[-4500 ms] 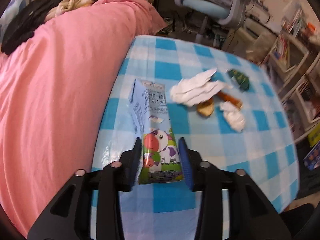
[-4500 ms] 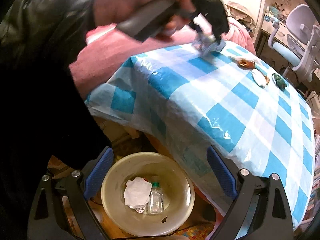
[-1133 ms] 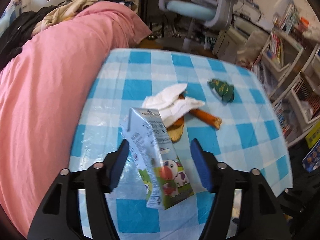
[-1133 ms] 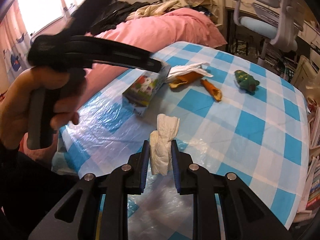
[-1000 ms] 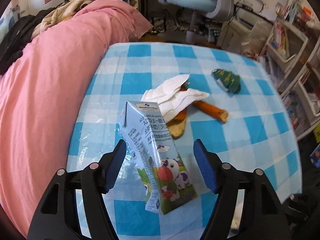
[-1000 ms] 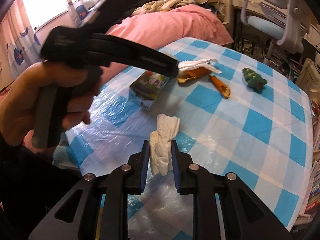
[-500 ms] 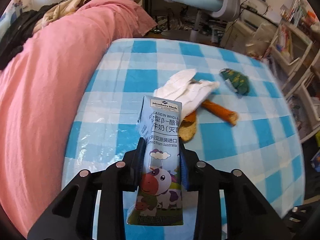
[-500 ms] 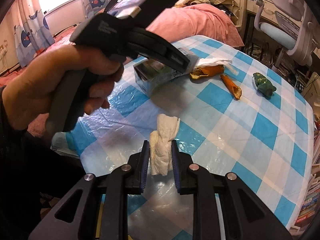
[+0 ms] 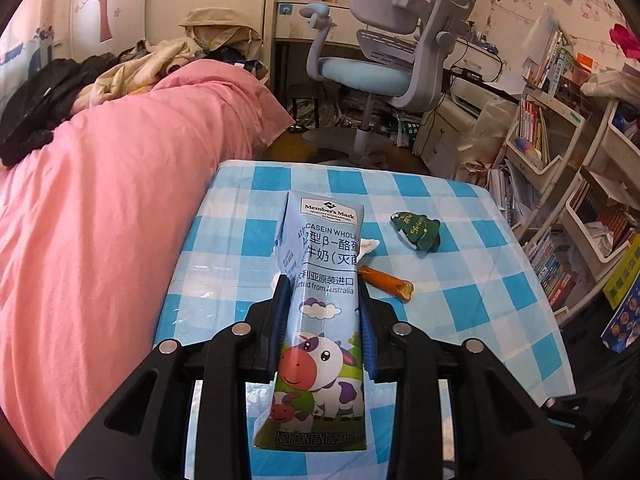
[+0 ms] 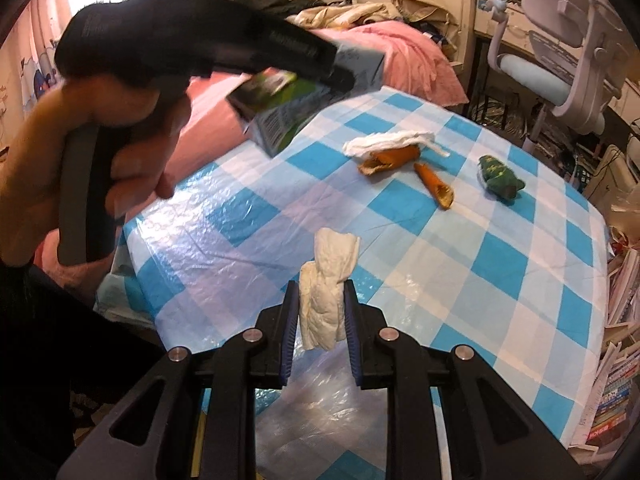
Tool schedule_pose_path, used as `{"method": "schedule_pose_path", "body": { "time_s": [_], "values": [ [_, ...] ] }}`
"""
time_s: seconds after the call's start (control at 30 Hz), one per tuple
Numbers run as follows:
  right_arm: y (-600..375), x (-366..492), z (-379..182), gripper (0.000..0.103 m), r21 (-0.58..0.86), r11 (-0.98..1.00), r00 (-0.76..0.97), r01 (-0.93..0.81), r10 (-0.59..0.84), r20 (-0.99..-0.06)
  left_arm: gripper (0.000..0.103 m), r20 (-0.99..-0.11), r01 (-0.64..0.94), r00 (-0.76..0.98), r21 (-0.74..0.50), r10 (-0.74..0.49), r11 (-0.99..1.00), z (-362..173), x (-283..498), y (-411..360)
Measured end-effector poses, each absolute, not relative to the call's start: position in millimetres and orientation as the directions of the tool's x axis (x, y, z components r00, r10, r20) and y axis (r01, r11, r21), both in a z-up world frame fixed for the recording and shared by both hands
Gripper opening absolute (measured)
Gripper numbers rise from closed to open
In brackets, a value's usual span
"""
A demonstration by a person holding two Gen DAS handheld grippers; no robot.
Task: Collect trash
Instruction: 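Carry the tissue in the right tool to the yellow bucket while the left tool holds the carton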
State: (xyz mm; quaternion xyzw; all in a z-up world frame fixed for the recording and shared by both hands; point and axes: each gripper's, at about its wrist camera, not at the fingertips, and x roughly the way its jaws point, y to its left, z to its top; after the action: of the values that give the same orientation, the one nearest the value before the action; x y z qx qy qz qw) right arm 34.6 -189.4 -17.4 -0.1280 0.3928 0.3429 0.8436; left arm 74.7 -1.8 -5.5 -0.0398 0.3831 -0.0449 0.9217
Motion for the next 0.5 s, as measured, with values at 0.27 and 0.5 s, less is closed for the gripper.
{"method": "schedule_pose_path", "body": {
  "time_s": [0.27, 0.5],
  "values": [
    [-192, 31, -18, 0.024, 0.083, 0.729, 0.452, -0.68, 0.505, -0.735, 0.03, -0.69, 0.039, 0.717, -0.096, -0.095, 0.995, 0, 61, 9],
    [-182, 19, -16, 0.024, 0.077, 0.692, 0.44, -0.718, 0.536, -0.72, 0.03, -0.696, 0.027, 0.714, -0.088, -0.081, 0.996, -1, 52, 19]
  ]
}}
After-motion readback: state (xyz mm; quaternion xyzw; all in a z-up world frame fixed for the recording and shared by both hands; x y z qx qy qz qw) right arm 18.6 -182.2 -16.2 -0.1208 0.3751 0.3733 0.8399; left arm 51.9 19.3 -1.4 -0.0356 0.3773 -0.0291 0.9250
